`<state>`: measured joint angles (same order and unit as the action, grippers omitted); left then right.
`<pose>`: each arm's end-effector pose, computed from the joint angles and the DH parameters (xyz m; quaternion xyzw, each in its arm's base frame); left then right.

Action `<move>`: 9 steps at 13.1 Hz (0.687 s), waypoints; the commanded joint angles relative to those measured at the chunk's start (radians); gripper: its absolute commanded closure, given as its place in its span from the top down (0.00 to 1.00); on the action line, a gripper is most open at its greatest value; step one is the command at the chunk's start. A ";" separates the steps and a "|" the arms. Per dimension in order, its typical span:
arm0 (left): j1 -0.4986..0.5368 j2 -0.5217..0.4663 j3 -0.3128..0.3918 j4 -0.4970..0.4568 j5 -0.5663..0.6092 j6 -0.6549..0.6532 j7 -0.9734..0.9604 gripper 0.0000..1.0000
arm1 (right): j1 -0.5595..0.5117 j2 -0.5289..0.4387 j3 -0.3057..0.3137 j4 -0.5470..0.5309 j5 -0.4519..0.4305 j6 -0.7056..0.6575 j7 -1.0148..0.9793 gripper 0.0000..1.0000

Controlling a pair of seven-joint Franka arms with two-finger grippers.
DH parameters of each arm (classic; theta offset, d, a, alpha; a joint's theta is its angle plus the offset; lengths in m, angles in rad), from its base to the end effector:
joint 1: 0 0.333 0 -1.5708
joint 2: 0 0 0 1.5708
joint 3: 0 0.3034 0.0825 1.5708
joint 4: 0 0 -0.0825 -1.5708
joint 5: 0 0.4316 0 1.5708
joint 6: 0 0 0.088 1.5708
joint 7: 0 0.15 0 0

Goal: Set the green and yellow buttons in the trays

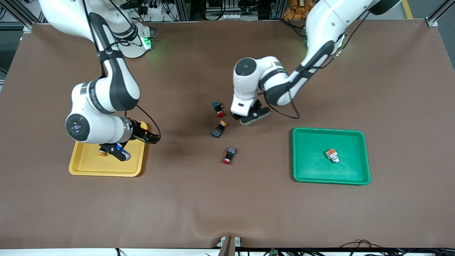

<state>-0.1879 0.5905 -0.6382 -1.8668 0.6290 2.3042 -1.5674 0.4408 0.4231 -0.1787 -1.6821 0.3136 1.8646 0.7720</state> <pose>0.4734 -0.4684 0.1642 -0.9789 -0.1950 -0.0594 0.0160 0.6321 0.2130 0.2667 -0.9393 0.3057 0.1517 0.0361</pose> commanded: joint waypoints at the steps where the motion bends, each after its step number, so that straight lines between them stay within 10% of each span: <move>1: 0.085 -0.035 -0.009 -0.009 0.017 -0.022 0.113 0.00 | 0.099 0.002 -0.008 -0.013 0.018 0.089 0.127 1.00; 9: 0.370 -0.041 -0.014 -0.011 0.009 -0.022 0.485 0.00 | 0.315 0.141 -0.008 -0.016 0.018 0.315 0.220 1.00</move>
<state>0.1215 0.5716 -0.6377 -1.8639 0.6290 2.2977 -1.1554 0.7198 0.5274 -0.1759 -1.6992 0.3142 2.1501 0.9814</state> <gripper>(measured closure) 0.586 0.000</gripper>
